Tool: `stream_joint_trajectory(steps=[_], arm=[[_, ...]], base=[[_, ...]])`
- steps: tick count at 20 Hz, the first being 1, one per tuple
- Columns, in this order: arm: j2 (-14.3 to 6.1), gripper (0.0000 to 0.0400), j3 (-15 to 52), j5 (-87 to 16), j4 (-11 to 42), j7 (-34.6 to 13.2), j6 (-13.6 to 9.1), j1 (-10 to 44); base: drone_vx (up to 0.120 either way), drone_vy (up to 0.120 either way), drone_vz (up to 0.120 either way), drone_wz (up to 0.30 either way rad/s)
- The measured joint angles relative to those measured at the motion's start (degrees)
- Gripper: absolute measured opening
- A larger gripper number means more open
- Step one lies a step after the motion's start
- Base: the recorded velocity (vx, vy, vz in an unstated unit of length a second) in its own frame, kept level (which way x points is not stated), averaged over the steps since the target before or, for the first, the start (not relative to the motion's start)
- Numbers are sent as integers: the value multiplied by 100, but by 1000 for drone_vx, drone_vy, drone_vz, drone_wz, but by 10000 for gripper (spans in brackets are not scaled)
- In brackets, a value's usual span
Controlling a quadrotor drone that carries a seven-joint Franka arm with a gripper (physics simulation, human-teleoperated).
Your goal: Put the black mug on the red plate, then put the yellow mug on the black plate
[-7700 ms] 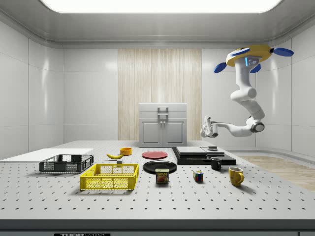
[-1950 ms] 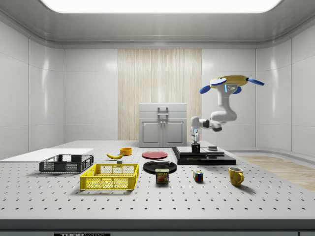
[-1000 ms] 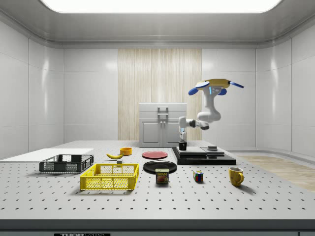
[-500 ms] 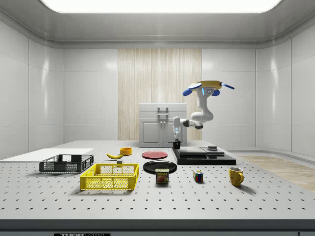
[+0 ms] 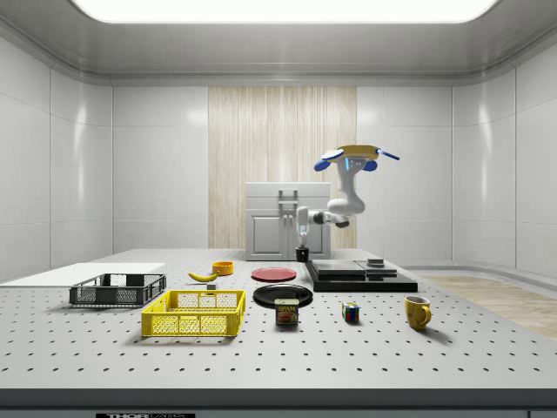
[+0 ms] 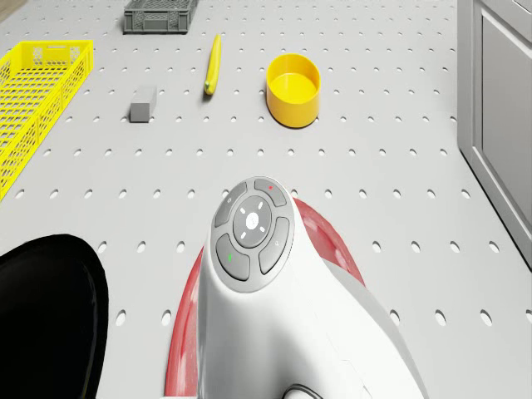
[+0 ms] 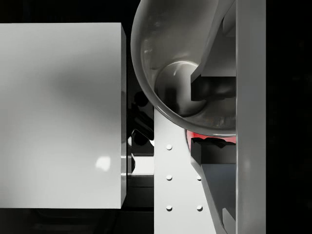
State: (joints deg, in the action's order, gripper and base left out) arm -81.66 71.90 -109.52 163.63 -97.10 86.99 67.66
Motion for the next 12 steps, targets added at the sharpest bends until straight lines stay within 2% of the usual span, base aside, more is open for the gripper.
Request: stream_joint_trajectory(steps=[4,11,12], arm=[[-29,110,6,13,-2,-8,28,10],[-78,110,15,35,-5,-22,73,27],[-84,110,16,38,-6,-24,79,30]], base=[[120,-120,0,0],[120,0,0,0],[120,0,-120,0]])
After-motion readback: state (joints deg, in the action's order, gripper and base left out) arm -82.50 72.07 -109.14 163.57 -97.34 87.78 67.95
